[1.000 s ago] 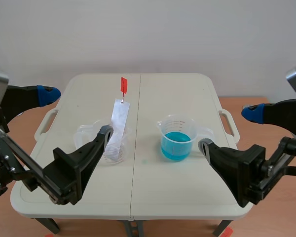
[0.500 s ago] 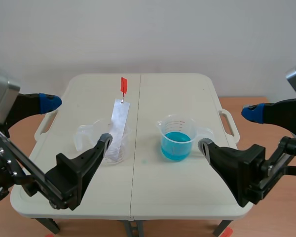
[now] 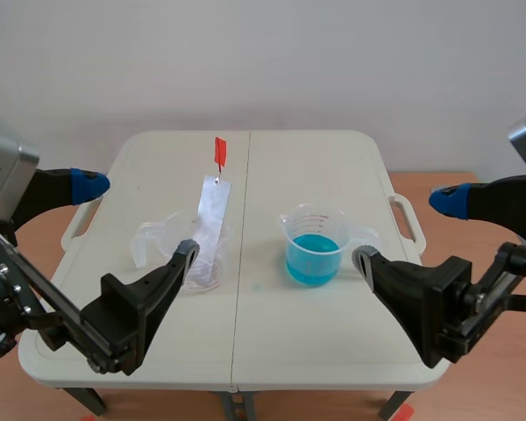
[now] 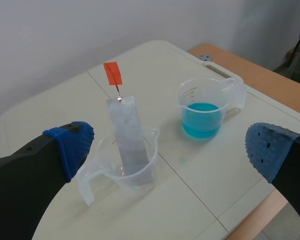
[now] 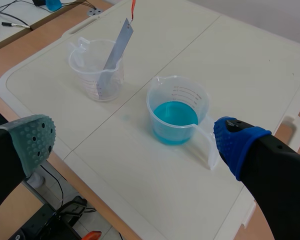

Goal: Hold the metal plate by the orange handle, dip it into the blue solution, take it out and point at it, then put the plate back in the beaker on the left.
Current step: 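Return to the home posture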

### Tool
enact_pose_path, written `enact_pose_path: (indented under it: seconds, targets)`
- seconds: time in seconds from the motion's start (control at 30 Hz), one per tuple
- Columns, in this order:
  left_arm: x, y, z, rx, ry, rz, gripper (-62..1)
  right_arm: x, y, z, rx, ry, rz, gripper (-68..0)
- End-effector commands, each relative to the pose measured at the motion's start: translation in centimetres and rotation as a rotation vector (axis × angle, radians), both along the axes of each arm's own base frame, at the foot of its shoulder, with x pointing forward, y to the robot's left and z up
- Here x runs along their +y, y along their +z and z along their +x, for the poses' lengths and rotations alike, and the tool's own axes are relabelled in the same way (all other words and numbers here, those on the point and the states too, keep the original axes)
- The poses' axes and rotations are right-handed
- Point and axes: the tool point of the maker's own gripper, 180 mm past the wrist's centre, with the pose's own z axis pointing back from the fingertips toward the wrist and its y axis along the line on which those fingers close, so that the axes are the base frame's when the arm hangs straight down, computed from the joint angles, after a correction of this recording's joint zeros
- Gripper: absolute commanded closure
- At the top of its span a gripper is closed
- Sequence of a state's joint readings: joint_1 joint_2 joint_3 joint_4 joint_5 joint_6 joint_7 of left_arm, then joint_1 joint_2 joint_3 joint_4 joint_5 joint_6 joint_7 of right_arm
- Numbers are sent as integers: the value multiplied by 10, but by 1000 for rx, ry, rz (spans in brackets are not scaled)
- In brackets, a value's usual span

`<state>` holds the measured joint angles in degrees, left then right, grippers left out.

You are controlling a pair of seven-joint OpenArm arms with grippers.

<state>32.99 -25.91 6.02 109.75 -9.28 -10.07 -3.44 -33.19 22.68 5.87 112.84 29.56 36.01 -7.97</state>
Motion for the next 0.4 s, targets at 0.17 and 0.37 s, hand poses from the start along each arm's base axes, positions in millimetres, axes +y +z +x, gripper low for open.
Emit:
enact_pose_path:
  seconds: [0.17, 0.37]
  targets:
    - [-1, 8, 0, -27, -6, -9, -623, 1, 8, 3, -28, 4, 13, -663]
    - [-1, 8, 0, -27, -6, -9, -623, 1, 8, 3, -28, 4, 13, -663]
